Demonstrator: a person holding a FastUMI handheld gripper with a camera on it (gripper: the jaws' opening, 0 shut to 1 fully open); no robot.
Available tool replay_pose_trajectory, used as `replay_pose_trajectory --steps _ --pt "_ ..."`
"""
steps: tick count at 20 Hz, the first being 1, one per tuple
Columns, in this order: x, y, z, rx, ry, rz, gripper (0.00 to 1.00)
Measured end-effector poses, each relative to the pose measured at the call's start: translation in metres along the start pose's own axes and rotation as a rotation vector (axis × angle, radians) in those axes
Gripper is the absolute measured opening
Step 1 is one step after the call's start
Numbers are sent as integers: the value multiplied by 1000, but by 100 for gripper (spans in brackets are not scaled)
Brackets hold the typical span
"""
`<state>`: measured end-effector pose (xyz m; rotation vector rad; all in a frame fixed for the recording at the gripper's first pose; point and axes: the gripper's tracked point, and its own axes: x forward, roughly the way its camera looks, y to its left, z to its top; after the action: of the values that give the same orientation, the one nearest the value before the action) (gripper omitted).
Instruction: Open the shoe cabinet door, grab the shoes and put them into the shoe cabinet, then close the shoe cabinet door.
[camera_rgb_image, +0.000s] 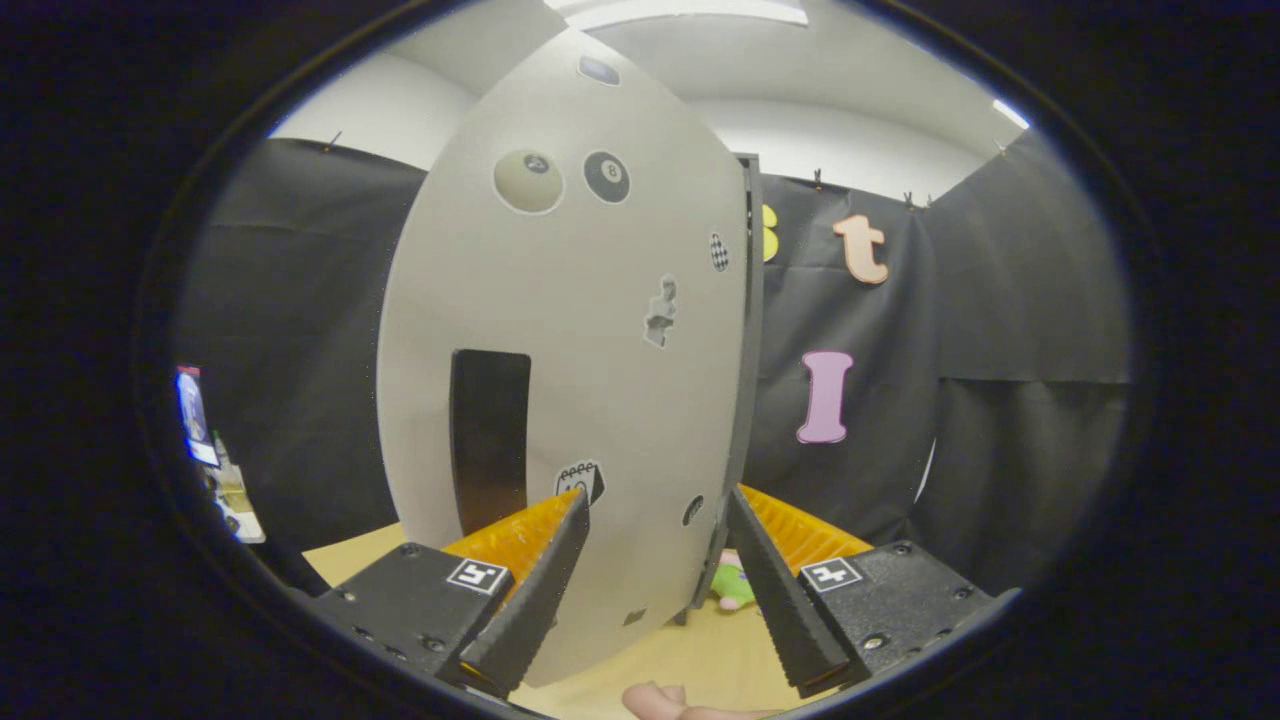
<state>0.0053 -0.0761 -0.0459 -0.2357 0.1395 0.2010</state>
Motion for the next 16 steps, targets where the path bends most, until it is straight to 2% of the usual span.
replay_pose_trajectory --steps 3,8,11,13,16 --pt "12 23 2 24 -15 -3 92" --pt "60 66 2 111 -32 26 92" --pt "85 89 -13 136 2 32 97" --pt "91 93 -22 134 24 -2 97" --pt "87 110 -24 145 16 3 97"
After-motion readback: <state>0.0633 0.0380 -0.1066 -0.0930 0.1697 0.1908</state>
